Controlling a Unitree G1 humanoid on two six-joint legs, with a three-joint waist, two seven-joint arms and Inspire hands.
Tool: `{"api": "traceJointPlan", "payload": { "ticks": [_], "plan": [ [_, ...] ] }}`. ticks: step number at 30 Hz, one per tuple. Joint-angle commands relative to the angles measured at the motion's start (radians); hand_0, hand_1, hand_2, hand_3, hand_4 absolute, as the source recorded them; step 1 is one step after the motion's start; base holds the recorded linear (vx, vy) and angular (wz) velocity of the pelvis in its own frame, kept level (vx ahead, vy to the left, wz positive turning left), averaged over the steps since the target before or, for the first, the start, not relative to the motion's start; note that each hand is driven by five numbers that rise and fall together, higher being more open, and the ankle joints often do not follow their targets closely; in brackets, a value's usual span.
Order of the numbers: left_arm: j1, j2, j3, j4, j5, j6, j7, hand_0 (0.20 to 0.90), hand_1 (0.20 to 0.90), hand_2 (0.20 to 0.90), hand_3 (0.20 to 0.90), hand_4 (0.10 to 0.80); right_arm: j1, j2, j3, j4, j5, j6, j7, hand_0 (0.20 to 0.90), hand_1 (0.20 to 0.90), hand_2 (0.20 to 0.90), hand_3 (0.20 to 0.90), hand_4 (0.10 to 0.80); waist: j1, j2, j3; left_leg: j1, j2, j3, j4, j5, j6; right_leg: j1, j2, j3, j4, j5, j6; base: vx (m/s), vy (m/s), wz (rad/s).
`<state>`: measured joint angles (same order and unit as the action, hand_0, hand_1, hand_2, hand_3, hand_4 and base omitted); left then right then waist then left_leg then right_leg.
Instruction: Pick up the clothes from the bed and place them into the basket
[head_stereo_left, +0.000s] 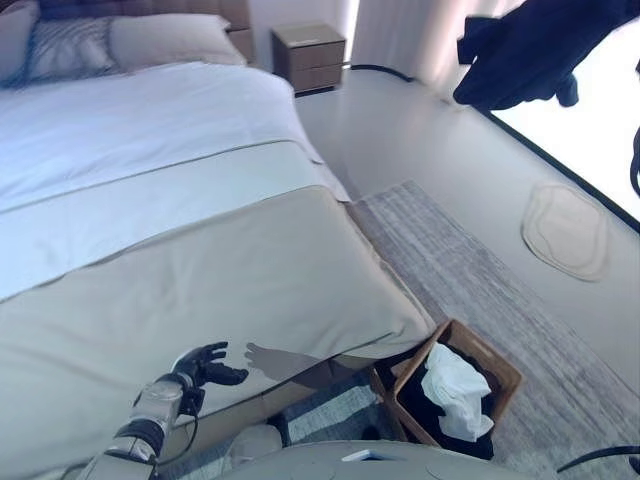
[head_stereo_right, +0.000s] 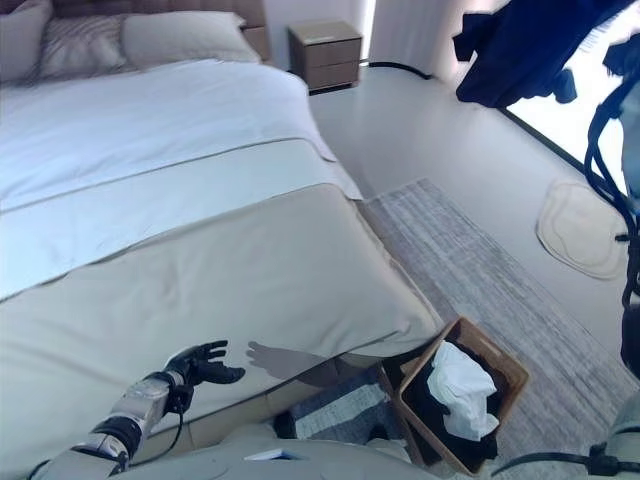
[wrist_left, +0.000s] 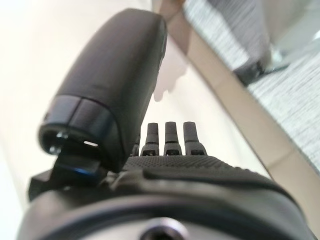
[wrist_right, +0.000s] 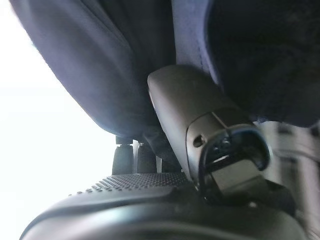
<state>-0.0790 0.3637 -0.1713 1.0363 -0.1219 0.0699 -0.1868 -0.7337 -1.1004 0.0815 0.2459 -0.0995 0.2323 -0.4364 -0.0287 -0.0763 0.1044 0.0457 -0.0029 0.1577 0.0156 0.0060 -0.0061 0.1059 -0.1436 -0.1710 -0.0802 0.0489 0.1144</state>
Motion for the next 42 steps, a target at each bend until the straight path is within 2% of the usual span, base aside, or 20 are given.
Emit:
{"api": "traceJointPlan", "payload": {
  "ticks": [1,7,13,19,21,23,24,25,26,27,28,29,30,31,32,34,35,36,40,42],
  "plan": [
    [0.019,0.025,-0.066,0.053,0.045,0.000,-0.027,0.900,0.900,0.900,0.900,0.800,0.014,-0.087,-0.100,-0.053,-0.032,-0.001,0.072,0.300,0.300,0.300,0.200,0.100,0.018,0.013,-0.060,0.080,0.004,-0.010,-0.049,-0.096,0.020,-0.025,0.069,0.020,0.089,-0.070,-0.026,0.017,-0.147,-0.40],
    [0.052,0.022,-0.048,0.086,0.090,-0.015,-0.038,0.900,0.900,0.900,0.900,0.800,0.250,-0.011,-0.222,-0.058,-0.047,-0.018,0.210,0.300,0.300,0.300,0.200,0.100,-0.026,0.020,-0.038,0.085,0.019,0.026,-0.023,-0.111,0.019,-0.042,0.086,0.062,0.111,-0.084,-0.042,0.026,-0.133,-0.29],
    [0.033,0.028,-0.062,0.061,0.067,-0.045,-0.034,0.900,0.900,0.900,0.900,0.800,0.325,0.082,-0.174,-0.020,-0.084,-0.037,0.280,0.300,0.300,0.300,0.200,0.100,-0.046,0.043,0.024,0.046,0.037,0.038,0.011,-0.106,0.013,-0.092,0.084,0.072,0.142,-0.089,-0.049,-0.028,-0.197,-0.17],
    [-0.100,0.025,-0.146,-0.026,-0.057,-0.126,0.014,0.900,0.900,0.900,0.900,0.800,0.139,0.113,-0.002,0.113,-0.144,-0.013,0.234,0.300,0.300,0.300,0.200,0.100,-0.049,0.106,0.209,-0.156,0.035,0.011,0.102,-0.085,0.000,-0.282,0.056,0.062,0.224,-0.088,-0.062,-0.323,-0.134,-0.10],
    [-0.143,0.022,-0.172,-0.081,-0.106,-0.158,0.053,0.900,0.900,0.900,0.900,0.800,0.057,0.133,0.082,0.172,-0.165,0.037,0.207,0.300,0.300,0.300,0.200,0.100,-0.049,0.149,0.302,-0.290,0.028,-0.004,0.174,-0.069,-0.002,-0.418,0.043,0.055,0.311,-0.096,-0.073,-0.403,-0.070,-0.04],
    [-0.155,0.028,-0.177,-0.119,-0.130,-0.164,0.073,0.900,0.900,0.900,0.900,0.800,0.022,0.169,0.132,0.224,-0.165,0.081,0.183,0.300,0.300,0.300,0.200,0.100,-0.037,0.186,0.354,-0.367,0.019,-0.018,0.194,-0.043,-0.003,-0.503,0.042,0.047,0.371,-0.106,-0.082,-0.221,-0.108,-0.07],
    [-0.155,0.027,-0.176,-0.119,-0.130,-0.164,0.073,0.900,0.900,0.900,0.900,0.800,0.020,0.169,0.134,0.225,-0.164,0.081,0.183,0.300,0.300,0.300,0.200,0.100,-0.038,0.185,0.352,-0.370,0.018,-0.018,0.195,-0.043,-0.003,-0.505,0.042,0.047,0.372,-0.106,-0.083,-0.082,-0.121,-0.05],
    [-0.159,0.038,-0.173,-0.147,-0.147,-0.159,0.077,0.900,0.900,0.900,0.900,0.800,-0.010,0.204,0.167,0.297,-0.163,0.101,0.164,0.479,0.479,0.479,0.409,0.309,-0.025,0.218,0.387,-0.401,0.009,-0.036,0.195,-0.041,-0.013,-0.546,0.045,0.045,0.417,-0.146,-0.086,-0.033,-0.106,-0.03],
    [-0.161,0.040,-0.170,-0.154,-0.151,-0.155,0.079,0.900,0.900,0.900,0.900,0.800,-0.028,0.213,0.184,0.332,-0.155,0.093,0.157,0.479,0.479,0.479,0.409,0.309,-0.020,0.229,0.399,-0.414,0.006,-0.041,0.192,-0.032,-0.015,-0.558,0.045,0.041,0.428,-0.154,-0.090,-0.071,-0.133,-0.04],
    [-0.168,0.042,-0.170,-0.152,-0.163,-0.162,0.074,0.900,0.900,0.900,0.900,0.800,-0.055,0.226,0.208,0.377,-0.165,0.083,0.132,0.900,0.900,0.900,0.900,0.800,-0.015,0.248,0.415,-0.432,0.000,-0.050,0.184,-0.016,-0.019,-0.581,0.045,0.036,0.440,-0.162,-0.096,-0.074,-0.082,-0.01],
    [-0.168,0.043,-0.171,-0.147,-0.169,-0.165,0.069,0.900,0.900,0.900,0.900,0.800,-0.071,0.236,0.228,0.406,-0.155,0.067,0.122,0.789,0.789,0.789,0.771,0.671,-0.009,0.262,0.415,-0.444,-0.003,-0.055,0.175,-0.006,-0.022,-0.597,0.043,0.030,0.444,-0.166,-0.100,-0.135,-0.059,-0.05],
    [-0.170,0.042,-0.172,-0.146,-0.174,-0.161,0.065,0.900,0.900,0.900,0.900,0.800,-0.087,0.248,0.246,0.420,-0.146,0.054,0.116,0.700,0.700,0.700,0.667,0.567,-0.003,0.277,0.416,-0.472,-0.003,-0.051,0.164,0.026,-0.018,-0.624,0.042,0.015,0.435,-0.139,-0.111,-0.096,-0.033,-0.01],
    [-0.169,0.040,-0.172,-0.144,-0.178,-0.162,0.060,0.900,0.900,0.900,0.900,0.800,-0.097,0.257,0.259,0.415,-0.164,0.029,0.097,0.300,0.300,0.300,0.200,0.100,-0.001,0.290,0.416,-0.484,-0.005,-0.053,0.159,0.033,-0.021,-0.638,0.042,0.012,0.436,-0.141,-0.114,-0.005,-0.018,0.04],
    [-0.166,0.039,-0.173,-0.142,-0.180,-0.161,0.059,0.900,0.900,0.900,0.900,0.800,-0.097,0.258,0.262,0.415,-0.167,0.027,0.097,0.300,0.300,0.300,0.200,0.100,-0.002,0.289,0.416,-0.468,-0.009,-0.059,0.160,0.011,-0.028,-0.627,0.040,0.019,0.446,-0.169,-0.107,0.004,0.012,0.13],
    [-0.161,0.033,-0.174,-0.133,-0.195,-0.160,0.052,0.900,0.900,0.900,0.900,0.800,-0.111,0.274,0.282,0.392,-0.206,0.012,0.124,0.300,0.300,0.300,0.200,0.100,0.002,0.305,0.416,-0.496,-0.010,-0.056,0.154,0.040,-0.025,-0.658,0.040,0.007,0.440,-0.143,-0.117,0.007,0.025,0.13],
    [-0.160,0.028,-0.170,-0.122,-0.198,-0.155,0.043,0.900,0.900,0.900,0.900,0.800,-0.110,0.293,0.297,0.381,-0.219,0.056,0.137,0.300,0.300,0.300,0.200,0.100,0.000,0.306,0.416,-0.482,-0.015,-0.061,0.155,0.021,-0.034,-0.656,0.040,0.018,0.455,-0.173,-0.112,0.043,0.028,0.09],
    [-0.162,0.025,-0.169,-0.119,-0.198,-0.151,0.041,0.900,0.900,0.900,0.900,0.800,-0.111,0.300,0.302,0.384,-0.213,0.085,0.146,0.646,0.646,0.646,0.604,0.504,-0.001,0.307,0.416,-0.483,-0.015,-0.060,0.154,0.022,-0.036,-0.660,0.040,0.018,0.457,-0.174,-0.113,0.077,0.015,0.13],
    [-0.165,0.019,-0.171,-0.109,-0.198,-0.148,0.038,0.900,0.900,0.900,0.900,0.800,-0.107,0.324,0.318,0.431,-0.207,0.170,0.201,0.900,0.900,0.900,0.900,0.800,-0.001,0.305,0.416,-0.477,-0.012,-0.057,0.149,0.024,-0.039,-0.657,0.042,0.018,0.456,-0.175,-0.116,-0.002,0.017,0.17],
    [-0.191,0.016,-0.185,-0.105,-0.205,-0.137,0.017,0.900,0.900,0.900,0.900,0.800,-0.087,0.376,0.336,0.600,-0.130,0.201,0.233,0.900,0.900,0.900,0.900,0.800,0.006,0.296,0.416,-0.445,0.000,-0.058,0.134,0.026,-0.044,-0.617,0.049,0.005,0.428,-0.173,-0.125,-0.005,-0.022,0.13],
    [-0.204,0.014,-0.190,-0.110,-0.200,-0.138,0.013,0.900,0.900,0.900,0.900,0.800,-0.081,0.402,0.318,0.661,-0.083,0.195,0.191,0.900,0.900,0.900,0.900,0.800,0.010,0.292,0.415,-0.424,0.006,-0.061,0.125,0.025,-0.045,-0.590,0.053,-0.001,0.406,-0.167,-0.125,-0.012,-0.025,0.20]
  ]
}}
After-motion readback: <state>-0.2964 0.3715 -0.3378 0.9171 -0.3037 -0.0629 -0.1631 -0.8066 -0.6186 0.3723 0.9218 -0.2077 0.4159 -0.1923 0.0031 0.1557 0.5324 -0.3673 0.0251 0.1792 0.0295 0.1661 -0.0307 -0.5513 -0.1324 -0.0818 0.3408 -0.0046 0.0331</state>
